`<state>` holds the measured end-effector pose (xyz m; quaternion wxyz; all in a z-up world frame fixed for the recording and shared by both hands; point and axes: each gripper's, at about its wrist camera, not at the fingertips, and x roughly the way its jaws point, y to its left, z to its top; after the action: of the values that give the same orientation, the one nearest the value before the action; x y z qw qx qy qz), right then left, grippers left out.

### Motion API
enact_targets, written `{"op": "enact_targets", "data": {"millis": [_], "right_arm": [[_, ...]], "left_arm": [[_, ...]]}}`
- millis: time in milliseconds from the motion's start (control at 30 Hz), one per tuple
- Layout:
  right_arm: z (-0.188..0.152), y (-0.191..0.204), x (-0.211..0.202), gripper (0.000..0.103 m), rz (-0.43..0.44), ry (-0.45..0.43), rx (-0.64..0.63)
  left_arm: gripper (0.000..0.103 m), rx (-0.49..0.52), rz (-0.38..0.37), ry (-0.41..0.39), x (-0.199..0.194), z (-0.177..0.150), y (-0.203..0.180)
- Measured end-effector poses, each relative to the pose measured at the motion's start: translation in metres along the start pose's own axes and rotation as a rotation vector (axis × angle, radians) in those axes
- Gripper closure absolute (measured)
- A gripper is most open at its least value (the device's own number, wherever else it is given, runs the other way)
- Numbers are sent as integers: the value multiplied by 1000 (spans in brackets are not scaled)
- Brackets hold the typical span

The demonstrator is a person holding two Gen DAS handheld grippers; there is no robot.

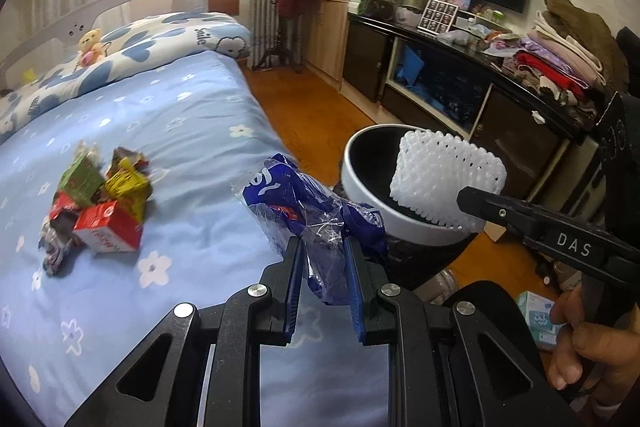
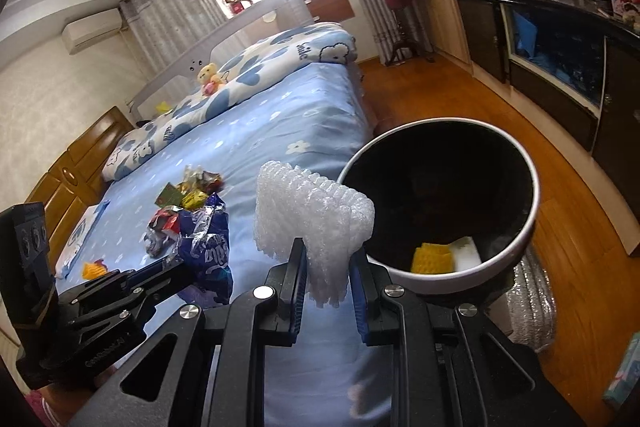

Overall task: Collect trash
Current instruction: 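Carry both items over the bin and open both tools to drop them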

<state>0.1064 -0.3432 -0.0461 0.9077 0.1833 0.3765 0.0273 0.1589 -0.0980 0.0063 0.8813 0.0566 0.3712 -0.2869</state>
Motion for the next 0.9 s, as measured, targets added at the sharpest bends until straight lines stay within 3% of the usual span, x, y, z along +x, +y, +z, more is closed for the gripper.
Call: {"op": "enact_targets", "data": {"millis": [533,900], "right_arm": [[17,-48,-4,82,-121,1,59],[27,-64,5,82,-156,36,71]], "left_arm": [[83,90,-77,9,46,36,-33],[82,119,-127,55,80,54,-36]]}}
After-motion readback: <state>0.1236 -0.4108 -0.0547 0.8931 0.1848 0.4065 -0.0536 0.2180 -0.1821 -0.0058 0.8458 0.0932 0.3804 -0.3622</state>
